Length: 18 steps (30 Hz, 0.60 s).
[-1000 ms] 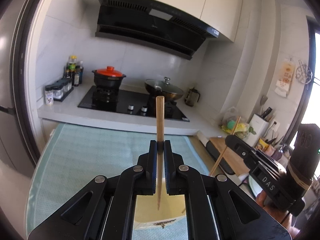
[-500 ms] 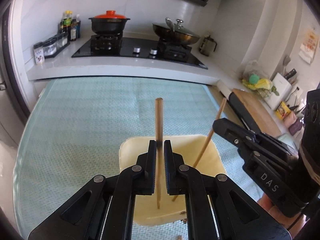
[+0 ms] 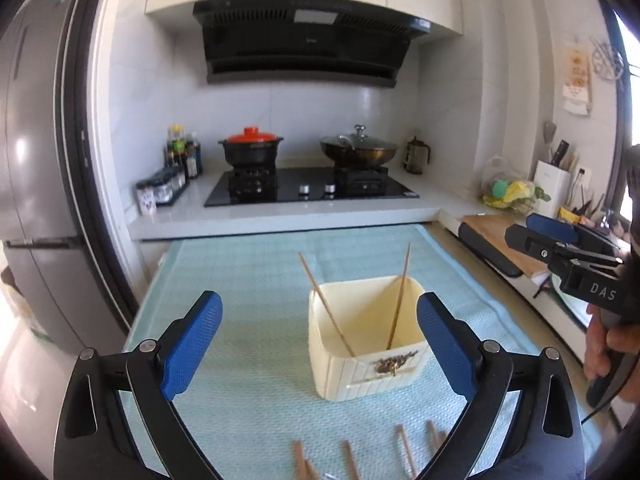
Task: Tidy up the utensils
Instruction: 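Lift both chopsticks and drop them into the cream holder, opening both tools, then withdraw both tools from the holder and move back over the utensils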
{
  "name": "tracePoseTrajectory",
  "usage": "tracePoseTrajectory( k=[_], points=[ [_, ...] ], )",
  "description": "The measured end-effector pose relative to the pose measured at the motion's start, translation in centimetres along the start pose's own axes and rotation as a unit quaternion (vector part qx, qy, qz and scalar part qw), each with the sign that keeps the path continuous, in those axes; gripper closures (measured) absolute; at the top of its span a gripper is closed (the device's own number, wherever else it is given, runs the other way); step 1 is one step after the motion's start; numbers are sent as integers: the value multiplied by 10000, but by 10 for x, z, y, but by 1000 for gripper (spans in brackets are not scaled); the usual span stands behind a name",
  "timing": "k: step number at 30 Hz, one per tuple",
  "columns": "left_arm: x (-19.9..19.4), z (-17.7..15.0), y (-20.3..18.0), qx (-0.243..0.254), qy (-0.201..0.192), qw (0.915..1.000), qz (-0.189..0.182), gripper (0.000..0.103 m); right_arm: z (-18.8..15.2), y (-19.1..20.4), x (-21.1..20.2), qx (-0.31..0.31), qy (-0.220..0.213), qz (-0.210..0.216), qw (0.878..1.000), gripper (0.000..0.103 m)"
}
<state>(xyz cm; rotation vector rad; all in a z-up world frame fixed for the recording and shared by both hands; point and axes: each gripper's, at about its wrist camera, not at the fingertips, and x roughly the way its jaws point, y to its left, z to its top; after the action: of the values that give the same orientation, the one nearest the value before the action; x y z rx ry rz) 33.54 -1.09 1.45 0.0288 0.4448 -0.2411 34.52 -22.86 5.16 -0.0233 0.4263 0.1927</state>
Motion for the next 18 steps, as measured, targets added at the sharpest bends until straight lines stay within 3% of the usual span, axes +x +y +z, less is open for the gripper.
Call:
tracePoseTrajectory(
  k=[3,6,12,18],
  points=[
    [-36,-15,-2,125,-154,9998,46,5,-17,15,-39,-306,-35,-88,9995,35],
    [-59,-41,-3,100,-43,9999,-52,5,-40,29,-74,-491,-30,-190,9986,33],
    [-73,-100,-24,120,557,9982,-184,5,-99,54,-131,-539,-63,-212,9983,28],
    [-87,-133,-49,-51,653,9979,12,0,-144,55,-162,-199,-13,-440,9988,27]
  ],
)
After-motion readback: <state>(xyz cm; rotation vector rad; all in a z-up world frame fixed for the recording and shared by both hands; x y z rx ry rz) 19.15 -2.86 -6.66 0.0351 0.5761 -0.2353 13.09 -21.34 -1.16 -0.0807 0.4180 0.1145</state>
